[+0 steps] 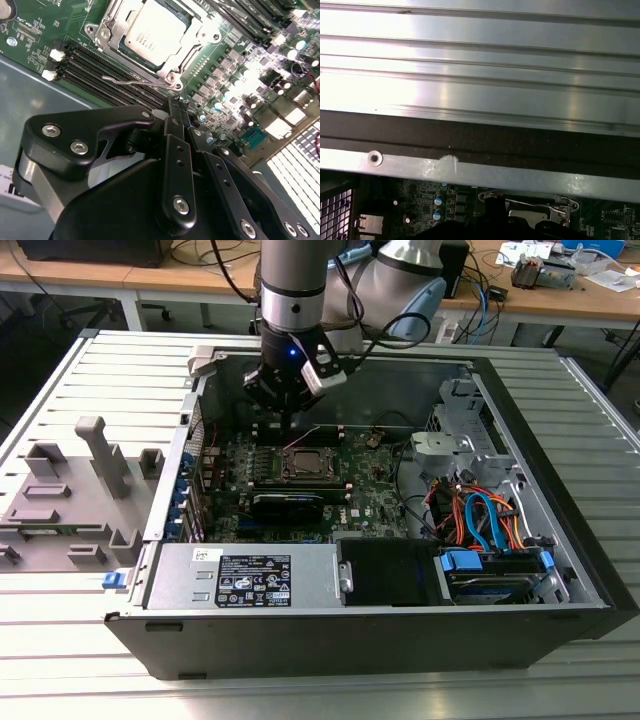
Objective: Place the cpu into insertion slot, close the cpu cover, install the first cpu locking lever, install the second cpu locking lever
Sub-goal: 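Install the first cpu locking lever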
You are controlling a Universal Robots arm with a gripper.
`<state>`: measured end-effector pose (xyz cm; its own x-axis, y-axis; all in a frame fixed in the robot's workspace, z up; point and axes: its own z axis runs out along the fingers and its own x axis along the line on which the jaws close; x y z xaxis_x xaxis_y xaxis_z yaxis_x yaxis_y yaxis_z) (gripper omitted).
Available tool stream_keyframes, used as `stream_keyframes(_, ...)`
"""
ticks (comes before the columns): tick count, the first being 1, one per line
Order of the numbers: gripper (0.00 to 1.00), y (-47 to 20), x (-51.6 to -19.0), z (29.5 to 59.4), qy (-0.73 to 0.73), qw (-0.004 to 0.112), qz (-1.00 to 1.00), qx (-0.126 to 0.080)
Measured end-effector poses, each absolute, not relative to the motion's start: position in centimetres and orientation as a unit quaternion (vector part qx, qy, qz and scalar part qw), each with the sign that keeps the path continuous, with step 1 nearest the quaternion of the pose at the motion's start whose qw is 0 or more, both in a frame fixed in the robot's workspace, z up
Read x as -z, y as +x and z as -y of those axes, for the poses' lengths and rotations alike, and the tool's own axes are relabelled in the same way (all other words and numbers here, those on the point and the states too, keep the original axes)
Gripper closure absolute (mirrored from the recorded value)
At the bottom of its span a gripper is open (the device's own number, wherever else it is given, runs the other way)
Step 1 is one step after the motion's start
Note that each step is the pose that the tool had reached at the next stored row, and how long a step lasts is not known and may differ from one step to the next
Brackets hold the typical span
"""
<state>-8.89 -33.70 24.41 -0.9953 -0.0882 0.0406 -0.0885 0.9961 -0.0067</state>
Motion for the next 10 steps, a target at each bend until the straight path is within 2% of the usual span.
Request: stream_keyframes(10,0.89,-8.7,-23.1,33.4,0.044,0.020,0.999,0.002)
